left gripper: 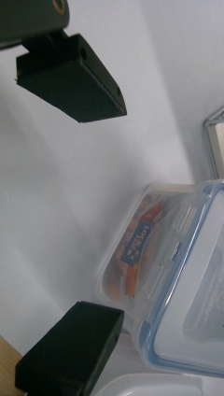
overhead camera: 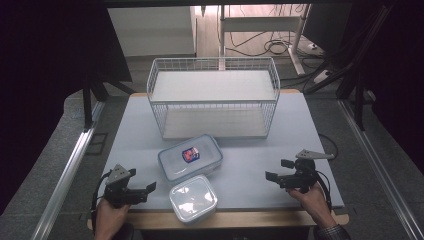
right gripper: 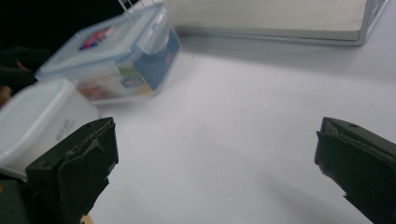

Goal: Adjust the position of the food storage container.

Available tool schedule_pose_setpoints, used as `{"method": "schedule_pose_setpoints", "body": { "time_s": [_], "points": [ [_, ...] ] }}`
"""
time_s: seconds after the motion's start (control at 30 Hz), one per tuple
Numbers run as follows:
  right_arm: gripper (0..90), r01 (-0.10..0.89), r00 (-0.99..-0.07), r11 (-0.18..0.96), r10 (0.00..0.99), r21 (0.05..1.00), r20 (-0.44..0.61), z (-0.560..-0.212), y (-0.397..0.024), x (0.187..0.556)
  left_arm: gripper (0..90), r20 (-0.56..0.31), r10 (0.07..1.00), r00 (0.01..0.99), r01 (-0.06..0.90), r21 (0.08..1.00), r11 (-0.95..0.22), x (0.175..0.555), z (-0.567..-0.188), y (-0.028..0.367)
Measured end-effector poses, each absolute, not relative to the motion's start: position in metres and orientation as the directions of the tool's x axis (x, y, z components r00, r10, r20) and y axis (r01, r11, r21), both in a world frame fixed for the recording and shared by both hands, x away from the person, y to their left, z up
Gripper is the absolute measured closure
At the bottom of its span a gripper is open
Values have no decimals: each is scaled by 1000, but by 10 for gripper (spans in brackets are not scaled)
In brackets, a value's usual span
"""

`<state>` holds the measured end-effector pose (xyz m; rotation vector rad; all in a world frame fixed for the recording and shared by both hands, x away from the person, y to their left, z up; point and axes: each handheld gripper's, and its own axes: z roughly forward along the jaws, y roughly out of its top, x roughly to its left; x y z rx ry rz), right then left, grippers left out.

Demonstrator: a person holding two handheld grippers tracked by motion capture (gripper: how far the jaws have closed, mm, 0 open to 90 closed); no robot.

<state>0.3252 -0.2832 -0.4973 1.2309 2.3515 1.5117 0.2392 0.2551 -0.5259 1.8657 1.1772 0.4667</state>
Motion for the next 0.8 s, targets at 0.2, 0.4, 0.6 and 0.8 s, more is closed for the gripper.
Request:
{"method": "schedule_pose_setpoints", "body": {
  "time_s": [0.2, 0.4, 0.6, 0.8],
  "points": [
    [6, 552, -696, 182, 639, 814, 329, -493, -281, 322, 48, -147, 857, 495, 550, 816, -177, 239, -525, 253],
    [35, 562, -699, 201, 634, 803, 330, -494, -278, 322, 23, -118, 870, 479, 561, 803, -200, 239, -525, 250],
    [167, 520, -733, 274, 629, 809, 258, -489, -268, 317, 15, -117, 865, 488, 559, 803, -207, 238, -525, 250],
    [414, 491, -792, 382, 570, 783, 219, -483, -234, 309, 23, -106, 865, 490, 556, 802, -216, 238, -527, 249]
  ]
}}
